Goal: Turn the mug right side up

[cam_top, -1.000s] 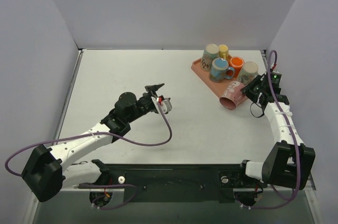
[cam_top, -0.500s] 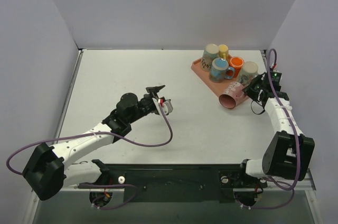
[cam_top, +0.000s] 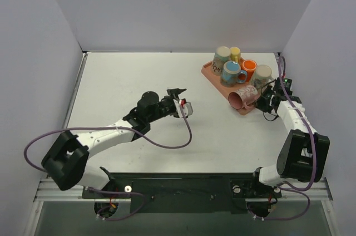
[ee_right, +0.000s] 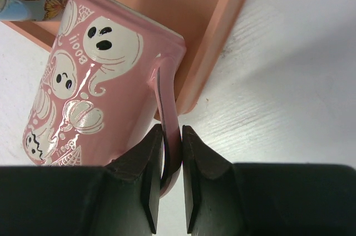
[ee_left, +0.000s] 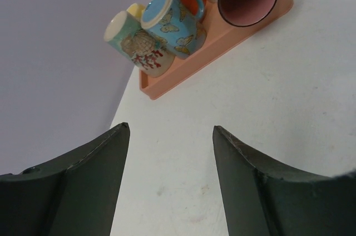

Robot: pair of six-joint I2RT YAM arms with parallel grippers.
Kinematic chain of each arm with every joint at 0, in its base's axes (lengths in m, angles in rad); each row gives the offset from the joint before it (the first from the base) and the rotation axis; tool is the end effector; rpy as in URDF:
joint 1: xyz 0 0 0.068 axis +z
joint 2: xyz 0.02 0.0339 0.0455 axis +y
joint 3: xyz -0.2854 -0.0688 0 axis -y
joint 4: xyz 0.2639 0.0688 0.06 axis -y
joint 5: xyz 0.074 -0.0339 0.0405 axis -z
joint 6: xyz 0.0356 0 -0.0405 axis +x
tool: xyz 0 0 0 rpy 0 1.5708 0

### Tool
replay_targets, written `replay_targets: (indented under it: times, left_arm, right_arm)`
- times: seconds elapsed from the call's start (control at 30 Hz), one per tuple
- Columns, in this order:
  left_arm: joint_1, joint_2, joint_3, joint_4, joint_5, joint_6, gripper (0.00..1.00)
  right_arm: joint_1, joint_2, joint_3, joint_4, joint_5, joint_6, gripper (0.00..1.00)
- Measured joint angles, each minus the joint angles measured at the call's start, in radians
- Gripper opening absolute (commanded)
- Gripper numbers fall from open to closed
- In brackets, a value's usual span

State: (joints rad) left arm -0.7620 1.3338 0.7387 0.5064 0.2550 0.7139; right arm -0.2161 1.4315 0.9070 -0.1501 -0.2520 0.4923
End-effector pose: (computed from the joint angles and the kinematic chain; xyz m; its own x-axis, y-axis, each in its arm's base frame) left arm 0.2204 -0.2227 0.2831 0.5080 0.3910 -0.7675 0.6843 0.3580 0.6353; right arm 0.3179 -0.0607 0.2482 -0.5294 0.5848 -0.6146 0.3037 0.8071 0.5064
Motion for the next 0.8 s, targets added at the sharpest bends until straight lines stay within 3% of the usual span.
replay_targets:
  times: [0.37, 0.8]
  left_arm:
    - [-0.055, 0.526, 0.525, 0.008, 0.144, -0.043, 0.71]
    - [-0.129, 0.958, 0.989, -0.013, 0.209, -0.026, 0.68]
  right_arm:
    - [-0.002, 0.014, -0.006, -0.004, -0.032, -0.026, 0.00]
    - [-0.007, 0.016, -0.006, -0.027, -0.033, -0.079, 0.00]
